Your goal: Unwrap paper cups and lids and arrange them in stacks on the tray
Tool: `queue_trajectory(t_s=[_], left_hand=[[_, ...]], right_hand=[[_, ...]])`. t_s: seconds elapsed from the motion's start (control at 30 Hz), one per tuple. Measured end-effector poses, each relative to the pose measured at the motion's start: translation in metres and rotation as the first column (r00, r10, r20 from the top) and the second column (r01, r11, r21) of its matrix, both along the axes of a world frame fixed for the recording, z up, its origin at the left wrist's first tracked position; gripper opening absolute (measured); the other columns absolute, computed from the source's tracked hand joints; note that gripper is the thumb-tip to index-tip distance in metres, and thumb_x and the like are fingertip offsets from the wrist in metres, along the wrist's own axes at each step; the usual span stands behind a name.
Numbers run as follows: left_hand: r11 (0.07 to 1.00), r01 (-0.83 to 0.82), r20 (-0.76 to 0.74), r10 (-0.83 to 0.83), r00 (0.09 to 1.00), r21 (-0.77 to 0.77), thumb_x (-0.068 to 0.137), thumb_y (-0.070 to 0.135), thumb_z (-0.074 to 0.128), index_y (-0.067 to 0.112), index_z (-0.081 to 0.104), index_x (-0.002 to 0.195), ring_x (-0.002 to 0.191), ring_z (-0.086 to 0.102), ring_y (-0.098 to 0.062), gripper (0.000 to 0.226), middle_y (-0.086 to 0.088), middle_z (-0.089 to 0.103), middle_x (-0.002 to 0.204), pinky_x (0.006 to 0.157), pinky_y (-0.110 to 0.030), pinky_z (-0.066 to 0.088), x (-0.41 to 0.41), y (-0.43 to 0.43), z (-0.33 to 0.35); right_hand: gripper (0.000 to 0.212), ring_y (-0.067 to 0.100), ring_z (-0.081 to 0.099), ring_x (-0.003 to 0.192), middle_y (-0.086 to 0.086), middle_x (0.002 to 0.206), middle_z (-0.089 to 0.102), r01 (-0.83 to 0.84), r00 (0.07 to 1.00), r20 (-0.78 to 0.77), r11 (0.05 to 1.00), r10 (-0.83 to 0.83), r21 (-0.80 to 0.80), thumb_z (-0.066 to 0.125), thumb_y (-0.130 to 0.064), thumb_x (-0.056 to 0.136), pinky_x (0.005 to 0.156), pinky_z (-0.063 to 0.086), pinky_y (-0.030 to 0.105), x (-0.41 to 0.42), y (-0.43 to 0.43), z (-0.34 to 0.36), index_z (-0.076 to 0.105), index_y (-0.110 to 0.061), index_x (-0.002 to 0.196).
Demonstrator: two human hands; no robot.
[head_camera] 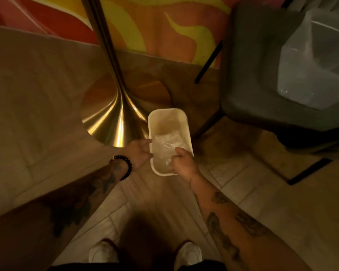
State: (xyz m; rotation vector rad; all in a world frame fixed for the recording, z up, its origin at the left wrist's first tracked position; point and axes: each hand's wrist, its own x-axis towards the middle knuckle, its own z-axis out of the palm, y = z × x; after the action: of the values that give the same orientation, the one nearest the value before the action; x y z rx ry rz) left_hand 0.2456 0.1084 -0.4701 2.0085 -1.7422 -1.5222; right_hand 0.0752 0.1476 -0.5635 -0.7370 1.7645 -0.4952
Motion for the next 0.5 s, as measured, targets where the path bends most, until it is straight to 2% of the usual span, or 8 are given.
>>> queue_trajectory(t_s=[0.03,0.1,0.13,0.2,0.33,0.5], left_hand=[[0.999,0.012,0.027,-0.011,1.0,-0.034,0.092,0.017,0.067,0.024,0.05,0.144,0.129,0.051,-0.022,0.055,-0.004,0.048,0.149,0.098,-0.025,0.041,0.0,-0.003,-0.009],[0.999,-0.014,0.031,0.015,0.999,-0.046,0.091,0.014,0.068,0.021,0.054,0.141,0.124,0.056,-0.025,0.053,-0.005,0.053,0.145,0.103,-0.031,0.046,-0.001,-0.007,-0.023],[0.999,-0.036,0.016,0.037,0.999,-0.03,0.089,0.012,0.069,0.02,0.055,0.139,0.121,0.059,-0.027,0.052,-0.007,0.056,0.142,0.102,-0.037,0.05,-0.001,-0.008,-0.028],[1.0,-0.021,0.007,0.021,1.0,-0.015,0.089,0.009,0.068,0.016,0.057,0.137,0.118,0.061,-0.029,0.05,-0.01,0.059,0.136,0.099,-0.043,0.053,0.0,-0.01,-0.036],[0.998,-0.034,-0.003,0.034,0.999,-0.058,0.088,0.007,0.069,0.015,0.06,0.135,0.12,0.06,-0.027,0.049,-0.01,0.061,0.134,0.1,-0.045,0.052,0.001,-0.009,-0.043],[0.997,0.047,0.066,-0.042,0.997,-0.069,0.092,0.018,0.067,0.021,0.055,0.14,0.121,0.06,-0.025,0.049,-0.006,0.057,0.139,0.104,-0.038,0.049,0.001,-0.004,-0.035]], right_hand=[[0.067,0.036,0.057,0.124,0.008,0.142,0.054,-0.042,0.999,-0.027,0.999,0.043,0.029,0.05,-0.038,0.07,0.102,0.05,0.052,0.004,-0.004,0.006,0.054,-0.035,0.136],[0.06,0.036,0.05,0.132,0.012,0.146,0.049,-0.136,0.989,-0.055,0.988,0.141,0.075,0.052,-0.03,0.088,0.11,0.043,0.043,0.012,-0.01,0.028,0.045,-0.02,0.147],[0.054,0.034,0.046,0.136,0.013,0.148,0.047,-0.177,0.98,-0.075,0.977,0.186,0.116,0.05,-0.025,0.097,0.111,0.04,0.037,0.013,-0.013,0.028,0.042,-0.014,0.149],[0.047,0.032,0.044,0.138,0.012,0.151,0.045,-0.242,0.95,-0.165,0.959,0.265,0.146,0.047,-0.025,0.104,0.107,0.038,0.033,0.012,-0.022,0.015,0.044,-0.008,0.148],[0.043,0.033,0.053,0.129,0.017,0.144,0.053,-0.348,0.899,-0.22,0.922,0.38,0.171,0.048,-0.028,0.105,0.095,0.044,0.033,0.017,-0.035,0.002,0.053,-0.003,0.139],[0.049,0.035,0.052,0.13,0.018,0.143,0.054,-0.37,0.87,-0.268,0.907,0.413,0.2,0.047,-0.038,0.104,0.103,0.042,0.039,0.015,-0.031,0.011,0.051,-0.005,0.14]])
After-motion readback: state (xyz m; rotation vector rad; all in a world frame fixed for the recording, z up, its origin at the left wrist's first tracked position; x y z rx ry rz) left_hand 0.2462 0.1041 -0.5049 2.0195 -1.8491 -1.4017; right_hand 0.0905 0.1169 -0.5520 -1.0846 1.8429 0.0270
